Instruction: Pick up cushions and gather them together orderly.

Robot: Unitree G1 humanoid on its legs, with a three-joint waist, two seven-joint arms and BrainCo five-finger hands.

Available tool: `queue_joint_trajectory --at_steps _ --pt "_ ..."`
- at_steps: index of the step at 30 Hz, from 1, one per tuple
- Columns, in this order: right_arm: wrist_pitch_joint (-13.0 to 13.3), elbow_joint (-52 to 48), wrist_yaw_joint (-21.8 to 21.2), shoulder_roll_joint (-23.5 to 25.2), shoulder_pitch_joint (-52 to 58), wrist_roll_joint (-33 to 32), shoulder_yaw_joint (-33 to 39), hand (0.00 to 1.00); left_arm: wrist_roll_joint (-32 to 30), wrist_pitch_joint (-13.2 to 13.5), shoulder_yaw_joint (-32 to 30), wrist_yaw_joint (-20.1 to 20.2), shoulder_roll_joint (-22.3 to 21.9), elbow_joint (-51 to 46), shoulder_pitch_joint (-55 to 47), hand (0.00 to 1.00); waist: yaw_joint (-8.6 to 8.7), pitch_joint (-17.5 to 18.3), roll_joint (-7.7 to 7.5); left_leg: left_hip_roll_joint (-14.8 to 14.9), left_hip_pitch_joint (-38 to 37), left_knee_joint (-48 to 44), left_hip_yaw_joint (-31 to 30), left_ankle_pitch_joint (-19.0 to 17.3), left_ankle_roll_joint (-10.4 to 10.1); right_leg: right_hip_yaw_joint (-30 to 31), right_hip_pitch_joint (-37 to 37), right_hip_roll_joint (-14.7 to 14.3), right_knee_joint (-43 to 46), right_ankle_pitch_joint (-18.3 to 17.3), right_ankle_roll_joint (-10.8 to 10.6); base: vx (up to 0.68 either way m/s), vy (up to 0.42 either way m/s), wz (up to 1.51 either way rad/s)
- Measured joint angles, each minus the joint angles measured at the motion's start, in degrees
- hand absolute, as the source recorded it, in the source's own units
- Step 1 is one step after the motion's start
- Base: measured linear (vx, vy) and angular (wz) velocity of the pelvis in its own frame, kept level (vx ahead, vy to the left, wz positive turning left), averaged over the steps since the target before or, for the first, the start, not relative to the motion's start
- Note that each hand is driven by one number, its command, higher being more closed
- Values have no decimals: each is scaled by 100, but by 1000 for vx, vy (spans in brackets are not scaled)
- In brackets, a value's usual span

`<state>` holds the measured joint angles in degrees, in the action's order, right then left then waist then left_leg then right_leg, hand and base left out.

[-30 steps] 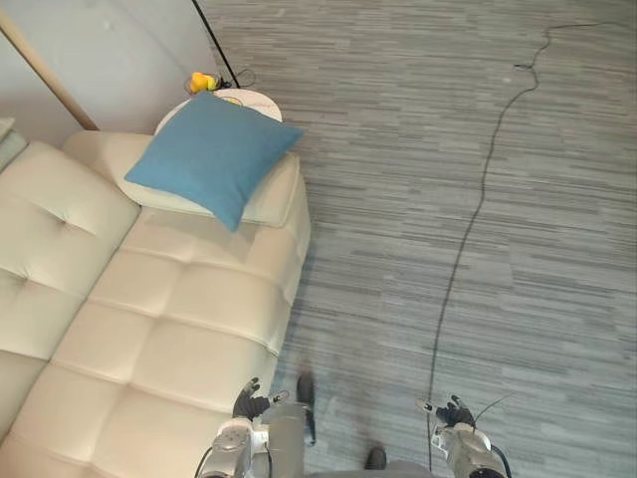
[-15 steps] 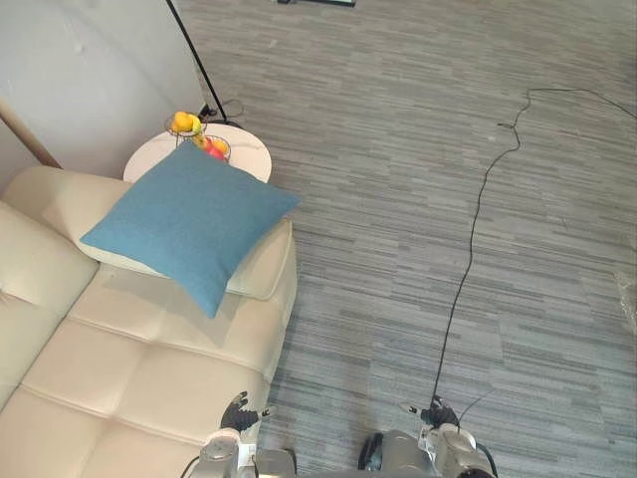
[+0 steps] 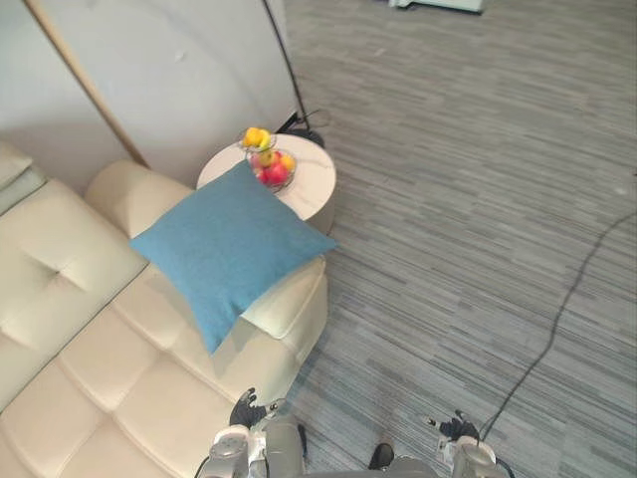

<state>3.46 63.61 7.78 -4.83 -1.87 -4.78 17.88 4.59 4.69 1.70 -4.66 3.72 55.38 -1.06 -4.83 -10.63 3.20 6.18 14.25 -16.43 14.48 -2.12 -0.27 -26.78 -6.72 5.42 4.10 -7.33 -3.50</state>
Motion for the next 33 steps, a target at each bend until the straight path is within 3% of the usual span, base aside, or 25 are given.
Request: queue_joint_trajectory --at_steps 1,4,5,6,8,10,12,14,17,18,19,20,21,22,25,29,33 --pt "0 3 -16 117 14 0 -11 0 1 6 0 -4 90 -5 11 0 -56 39 -231 -208 -119 348 226 80 47 -87 -21 156 -67 -57 -98 311 55 41" --pt "3 4 -20 127 -35 1 -8 0 -4 -2 -10 25 165 35 41 0 -98 34 -369 -517 -257 377 73 -108 251 -122 -197 376 26 -68 -214 307 52 38" --pt "-2 23 -26 102 -36 8 -12 0 2 1 -29 21 146 81 24 0 -110 43 -344 -562 -486 462 67 -223 286 -32 -119 553 634 -180 -393 283 74 27" --pt "-1 22 -30 100 -34 8 -12 0 1 1 -28 23 145 100 25 0 -109 47 -337 -569 -532 479 49 -239 287 -24 -83 586 809 -206 -434 206 77 14" --pt "0 13 -57 136 13 19 -12 0 1 -13 21 37 168 194 10 0 -92 65 -297 -633 -989 679 -153 -322 315 158 423 990 2664 -101 -529 210 77 36" --pt "-2 12 -68 250 78 22 -27 0 -3 -23 194 38 245 216 -13 0 8 93 -370 -710 -1340 857 -519 -378 340 602 926 1097 3846 -414 -500 309 13 91" --pt "-4 13 -81 249 166 21 -99 0 -7 -28 194 35 260 219 -67 0 69 113 -387 -706 -1531 977 -767 -382 331 730 1171 990 3743 -621 -459 275 -37 89" --pt "1 -1 -91 247 167 19 -113 0 -13 -35 158 35 221 214 -70 0 153 102 -359 -658 -1635 1032 -1150 -396 307 1047 1391 746 3006 -712 -413 201 -97 87" --pt "11 -32 -98 237 206 4 -104 0 -58 -35 144 38 160 211 -31 0 180 114 -305 -517 -1636 942 -1705 -523 108 2177 1548 176 1672 -534 -314 163 -183 87" --pt "9 -34 -100 253 224 -5 -105 0 -69 -34 138 40 165 210 -28 0 184 133 -338 -496 -1614 881 -1941 -584 15 2784 1536 -35 1333 -390 -335 156 -300 142" --pt "8 -94 -102 300 322 -25 -94 0 -110 -33 136 47 196 204 -21 0 222 182 -485 -609 -1483 689 -2274 -707 -145 3255 1425 -85 945 -60 -326 152 -398 139" --pt "8 -128 -102 358 401 -25 -68 0 -114 -27 132 60 250 187 -17 0 213 229 -634 -731 -1429 624 -2394 -764 -192 3258 1413 35 857 177 -273 118 -364 146" --pt "4 -157 -108 370 405 -39 46 0 -114 -35 37 54 171 246 40 0 212 223 -563 -678 -1434 539 -2609 -816 -268 2926 1340 41 1014 102 -170 151 -382 122" --pt "6 -213 -88 315 469 -32 124 0 -114 -11 -54 85 21 168 -10 0 218 327 -415 -483 -1389 559 -2384 -799 -325 2644 1266 -43 919 35 -75 156 -277 111" --pt "2 -233 -104 254 397 -33 101 0 -101 -6 -76 105 -167 143 -70 0 169 420 -158 -221 -1349 860 -2565 -662 -527 2232 1136 -214 726 37 23 130 -215 66" --pt "2 -295 -93 248 423 -44 116 0 -92 -7 -72 103 -180 148 -53 0 176 422 -191 -119 -1354 1047 -2619 -484 -643 1771 897 -255 550 -20 122 91 -120 61" --pt "7 -426 -69 249 431 -215 249 0 5 -8 -53 87 -79 144 -18 0 238 443 -403 -168 -1250 1277 -2482 -143 -611 1287 711 -112 331 -22 124 43 0 65"
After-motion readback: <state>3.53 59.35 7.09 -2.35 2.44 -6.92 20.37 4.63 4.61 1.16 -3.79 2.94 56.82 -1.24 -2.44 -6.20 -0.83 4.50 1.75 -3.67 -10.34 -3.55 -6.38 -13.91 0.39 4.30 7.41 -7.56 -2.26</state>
